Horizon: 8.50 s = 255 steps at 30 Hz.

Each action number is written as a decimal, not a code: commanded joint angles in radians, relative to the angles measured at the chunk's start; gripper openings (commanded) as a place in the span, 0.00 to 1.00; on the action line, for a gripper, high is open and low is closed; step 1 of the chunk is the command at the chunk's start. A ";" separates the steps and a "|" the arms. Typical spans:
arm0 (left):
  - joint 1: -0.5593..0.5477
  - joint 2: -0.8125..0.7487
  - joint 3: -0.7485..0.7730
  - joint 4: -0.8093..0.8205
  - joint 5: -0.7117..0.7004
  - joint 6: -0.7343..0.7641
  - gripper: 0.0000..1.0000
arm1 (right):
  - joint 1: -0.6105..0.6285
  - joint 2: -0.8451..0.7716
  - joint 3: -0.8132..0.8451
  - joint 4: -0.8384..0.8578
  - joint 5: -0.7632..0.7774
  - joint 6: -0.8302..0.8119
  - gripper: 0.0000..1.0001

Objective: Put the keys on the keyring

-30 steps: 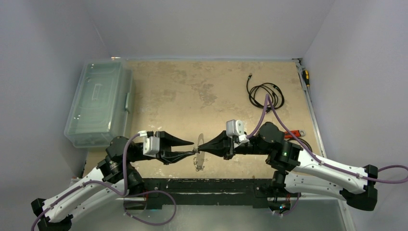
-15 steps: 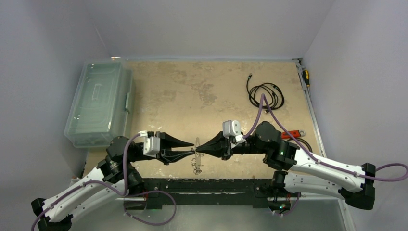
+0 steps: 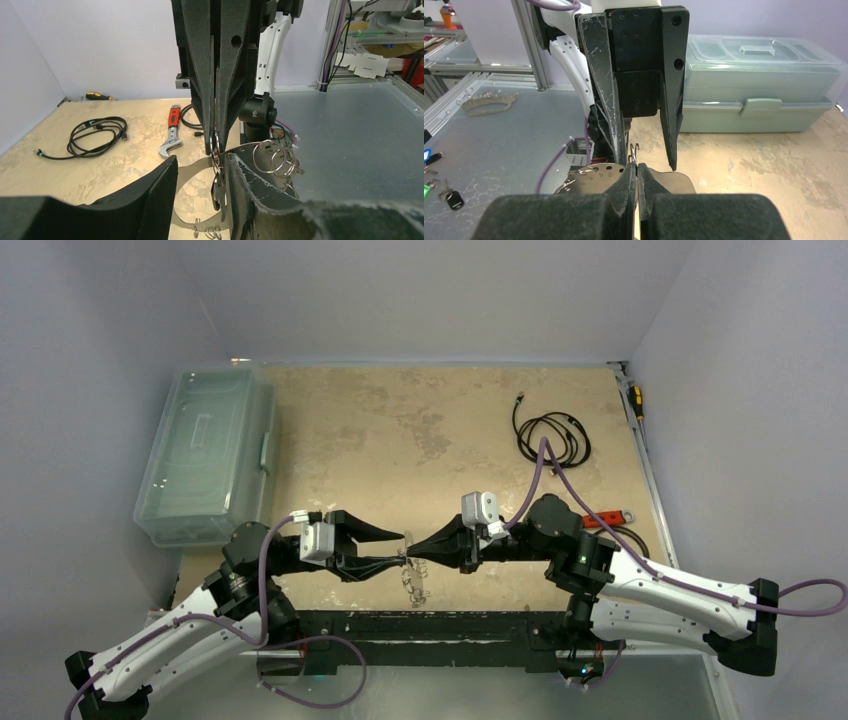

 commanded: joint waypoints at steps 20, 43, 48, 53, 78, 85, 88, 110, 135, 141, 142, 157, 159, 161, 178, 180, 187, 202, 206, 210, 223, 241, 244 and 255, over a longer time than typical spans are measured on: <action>0.006 0.008 0.034 -0.032 -0.078 0.046 0.00 | 0.000 0.014 -0.009 0.055 -0.006 0.006 0.04; 0.005 0.016 0.048 -0.212 -0.084 0.036 0.00 | 0.000 0.168 0.347 -0.592 0.126 -0.147 0.38; 0.005 0.017 0.049 -0.224 -0.095 0.036 0.00 | 0.001 0.202 0.376 -0.638 0.084 -0.169 0.35; 0.005 0.027 0.048 -0.221 -0.094 0.036 0.00 | 0.001 0.208 0.372 -0.616 0.063 -0.169 0.31; 0.004 0.036 0.034 -0.187 -0.027 0.017 0.00 | 0.001 0.252 0.376 -0.578 0.102 -0.195 0.24; 0.003 0.036 0.031 -0.187 -0.019 0.015 0.00 | 0.000 0.245 0.379 -0.572 0.111 -0.197 0.20; 0.004 0.035 0.031 -0.187 -0.018 0.013 0.00 | 0.000 0.241 0.382 -0.578 0.112 -0.197 0.20; 0.005 0.042 0.030 -0.188 0.011 0.005 0.00 | 0.000 0.231 0.403 -0.600 0.109 -0.203 0.11; 0.004 -0.002 0.042 -0.187 -0.026 0.019 0.25 | 0.001 0.068 0.190 -0.314 0.106 -0.123 0.00; 0.004 0.001 0.041 -0.187 -0.024 0.018 0.24 | 0.001 0.076 0.184 -0.304 0.085 -0.110 0.00; 0.004 0.001 0.042 -0.187 -0.025 0.019 0.23 | 0.000 0.076 0.183 -0.301 0.082 -0.109 0.00; 0.004 -0.015 0.043 -0.187 -0.029 0.022 0.38 | 0.000 0.086 0.155 -0.252 0.038 -0.087 0.00; 0.004 -0.019 0.043 -0.187 -0.029 0.022 0.35 | 0.001 0.091 0.153 -0.246 0.031 -0.085 0.00; 0.004 -0.020 0.043 -0.187 -0.026 0.024 0.29 | 0.000 0.094 0.147 -0.236 0.025 -0.081 0.00; 0.005 -0.019 0.041 -0.187 -0.012 0.025 0.06 | 0.000 0.108 0.142 -0.223 -0.036 -0.082 0.00; 0.004 -0.020 0.038 -0.188 -0.008 0.027 0.00 | 0.000 0.102 0.139 -0.219 -0.063 -0.085 0.00; 0.005 -0.029 0.038 -0.157 -0.004 0.039 0.00 | 0.000 0.099 0.137 -0.251 -0.074 -0.105 0.17; 0.005 -0.035 0.045 -0.170 -0.035 0.046 0.00 | 0.001 0.129 0.327 -0.601 0.078 -0.199 0.42; 0.004 -0.015 0.058 -0.224 -0.045 0.045 0.00 | -0.001 0.174 0.400 -0.702 0.128 -0.235 0.47; 0.005 -0.004 0.066 -0.239 -0.073 0.042 0.00 | 0.000 0.194 0.458 -0.750 0.122 -0.257 0.46; 0.005 0.048 0.073 -0.248 -0.043 0.025 0.00 | 0.000 0.278 0.573 -0.827 0.008 -0.291 0.46; 0.005 0.069 0.075 -0.244 -0.019 0.021 0.00 | 0.000 0.342 0.561 -0.805 0.039 -0.309 0.42; 0.004 0.070 0.075 -0.242 -0.014 0.020 0.00 | 0.000 0.352 0.559 -0.806 0.059 -0.313 0.40; 0.005 0.063 0.074 -0.240 -0.012 0.020 0.00 | -0.001 0.386 0.565 -0.818 0.047 -0.316 0.28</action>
